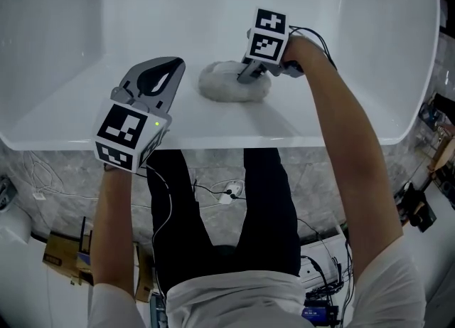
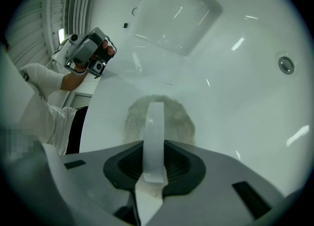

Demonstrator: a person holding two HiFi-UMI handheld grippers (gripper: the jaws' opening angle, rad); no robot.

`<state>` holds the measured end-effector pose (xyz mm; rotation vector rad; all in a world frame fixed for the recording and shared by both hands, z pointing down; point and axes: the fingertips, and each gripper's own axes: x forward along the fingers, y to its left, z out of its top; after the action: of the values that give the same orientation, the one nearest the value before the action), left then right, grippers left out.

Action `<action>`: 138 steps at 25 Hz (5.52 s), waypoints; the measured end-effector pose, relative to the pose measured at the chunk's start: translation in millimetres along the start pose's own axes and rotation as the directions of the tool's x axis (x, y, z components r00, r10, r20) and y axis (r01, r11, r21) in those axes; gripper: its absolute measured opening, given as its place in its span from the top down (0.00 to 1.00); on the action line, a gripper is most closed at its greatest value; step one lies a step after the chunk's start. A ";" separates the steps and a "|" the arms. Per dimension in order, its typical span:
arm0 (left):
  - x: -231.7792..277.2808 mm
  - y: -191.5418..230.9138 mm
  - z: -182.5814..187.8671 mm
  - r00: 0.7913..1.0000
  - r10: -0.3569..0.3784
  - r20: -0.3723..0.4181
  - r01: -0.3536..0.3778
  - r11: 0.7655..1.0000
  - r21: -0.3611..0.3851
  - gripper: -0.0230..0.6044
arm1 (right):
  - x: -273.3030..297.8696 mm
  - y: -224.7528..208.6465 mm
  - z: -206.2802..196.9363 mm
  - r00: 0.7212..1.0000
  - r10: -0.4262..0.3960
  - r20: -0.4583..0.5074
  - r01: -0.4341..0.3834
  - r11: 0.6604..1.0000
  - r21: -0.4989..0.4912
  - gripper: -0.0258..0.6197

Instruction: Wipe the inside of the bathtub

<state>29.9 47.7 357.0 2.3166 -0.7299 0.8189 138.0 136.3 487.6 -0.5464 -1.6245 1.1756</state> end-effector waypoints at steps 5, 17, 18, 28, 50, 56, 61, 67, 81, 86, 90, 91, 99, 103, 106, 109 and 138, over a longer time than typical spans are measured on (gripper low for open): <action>-21.3 24.7 -6.6 1.000 0.022 0.017 -0.022 1.000 -0.020 0.94 | 9.8 1.9 32.1 1.000 0.008 -0.015 -0.008 1.000 -0.018 0.82; -77.9 79.8 -34.1 0.996 0.067 0.056 -0.063 0.996 -0.070 0.94 | 44.4 6.5 115.2 0.999 0.020 -0.040 -0.022 0.999 -0.049 0.82; -83.2 84.5 -35.7 0.996 0.072 0.057 -0.068 0.995 -0.072 0.94 | 46.0 8.3 122.2 0.999 0.019 -0.042 -0.021 0.998 -0.054 0.82; -121.1 127.4 -48.3 0.991 0.122 0.060 -0.115 0.989 -0.095 0.94 | 63.9 14.9 188.4 0.999 0.022 -0.047 -0.026 0.996 -0.088 0.82; -178.7 197.0 -81.1 0.979 0.189 0.082 -0.172 0.969 -0.177 0.94 | 99.6 30.6 310.4 0.996 0.039 -0.076 -0.052 0.983 -0.176 0.82; -200.7 224.1 -95.4 0.972 0.219 0.080 -0.200 0.960 -0.197 0.94 | 116.1 33.3 361.3 0.997 0.041 -0.069 -0.054 0.977 -0.204 0.82; -215.7 245.7 -108.2 0.965 0.250 0.083 -0.227 0.950 -0.216 0.94 | 129.7 34.4 393.6 0.997 0.045 -0.059 -0.057 0.975 -0.214 0.82; -236.3 261.8 -113.2 0.955 0.284 0.088 -0.256 0.936 -0.242 0.94 | 137.8 44.9 420.7 0.997 0.056 -0.060 -0.068 0.972 -0.225 0.82; -262.8 327.8 -123.1 0.942 0.326 0.075 -0.303 0.928 -0.216 0.94 | 172.4 53.2 508.3 0.996 0.092 0.007 -0.087 0.968 -0.235 0.82; -262.4 358.5 -133.0 0.947 0.319 0.033 -0.308 0.933 -0.184 0.94 | 174.5 45.7 516.2 0.994 0.106 0.020 -0.099 0.968 -0.229 0.82; -261.6 376.1 -142.6 0.950 0.312 0.012 -0.303 0.930 -0.210 0.94 | 178.2 39.5 517.3 0.994 0.105 0.031 -0.095 0.969 -0.228 0.82; -259.4 379.2 -146.1 0.952 0.306 0.006 -0.297 0.929 -0.220 0.94 | 180.0 37.4 517.4 0.994 0.104 0.035 -0.094 0.969 -0.227 0.82; -241.7 394.0 -165.4 0.962 0.268 -0.043 -0.271 0.936 -0.225 0.94 | 187.5 19.8 523.5 0.993 0.092 0.071 -0.076 0.976 -0.203 0.82; -234.6 394.9 -176.5 0.965 0.252 -0.065 -0.260 0.940 -0.219 0.94 | 192.1 8.5 522.6 0.990 0.103 0.098 -0.084 0.979 -0.186 0.82; -227.8 398.3 -186.6 0.967 0.241 -0.080 -0.253 0.941 -0.224 0.94 | 194.6 -0.4 524.1 0.987 0.117 0.106 -0.097 0.979 -0.181 0.82; -221.1 402.1 -192.9 0.969 0.229 -0.092 -0.244 0.943 -0.228 0.94 | 195.8 -11.0 525.5 0.989 0.114 0.099 -0.094 0.978 -0.186 0.82; -174.7 385.3 -193.1 0.978 0.161 -0.132 -0.185 0.963 -0.197 0.94 | 168.8 -56.5 431.7 0.992 0.088 0.089 -0.079 0.992 -0.098 0.82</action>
<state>-407.9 -37.8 488.5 2.0235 -0.9307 0.8989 -306.3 63.0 611.1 -0.6332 -1.7586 1.2054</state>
